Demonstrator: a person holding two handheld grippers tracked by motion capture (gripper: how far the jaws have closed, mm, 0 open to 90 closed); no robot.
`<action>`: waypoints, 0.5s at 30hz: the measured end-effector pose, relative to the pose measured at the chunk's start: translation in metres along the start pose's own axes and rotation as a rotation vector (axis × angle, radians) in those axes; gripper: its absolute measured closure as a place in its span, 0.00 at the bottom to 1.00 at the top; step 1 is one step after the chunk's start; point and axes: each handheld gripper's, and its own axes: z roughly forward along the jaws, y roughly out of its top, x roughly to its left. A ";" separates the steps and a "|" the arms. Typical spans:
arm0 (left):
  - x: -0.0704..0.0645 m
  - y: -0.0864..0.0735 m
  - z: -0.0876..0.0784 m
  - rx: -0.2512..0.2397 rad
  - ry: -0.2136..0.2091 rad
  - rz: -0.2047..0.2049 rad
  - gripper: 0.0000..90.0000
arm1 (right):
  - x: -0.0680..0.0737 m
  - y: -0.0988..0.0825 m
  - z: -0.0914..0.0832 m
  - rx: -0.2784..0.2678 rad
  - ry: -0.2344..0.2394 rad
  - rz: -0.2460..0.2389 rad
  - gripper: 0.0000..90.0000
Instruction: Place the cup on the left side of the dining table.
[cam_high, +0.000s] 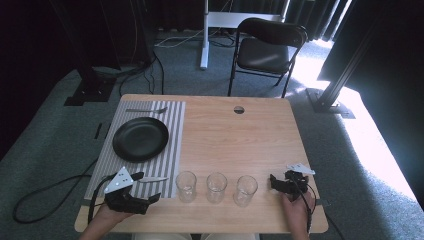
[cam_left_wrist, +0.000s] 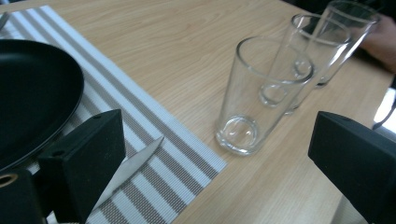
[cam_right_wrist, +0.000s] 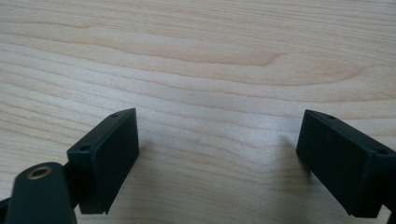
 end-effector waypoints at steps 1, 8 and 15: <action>0.000 0.000 0.000 0.000 0.000 0.000 0.05 | 0.000 0.000 0.000 0.000 0.000 0.000 0.14; -0.008 0.010 0.004 -0.001 -0.011 0.030 0.05 | 0.000 0.000 0.000 0.000 0.000 0.000 0.14; -0.014 0.017 0.008 0.004 -0.031 0.056 0.05 | 0.000 0.000 0.000 0.000 0.000 -0.001 0.14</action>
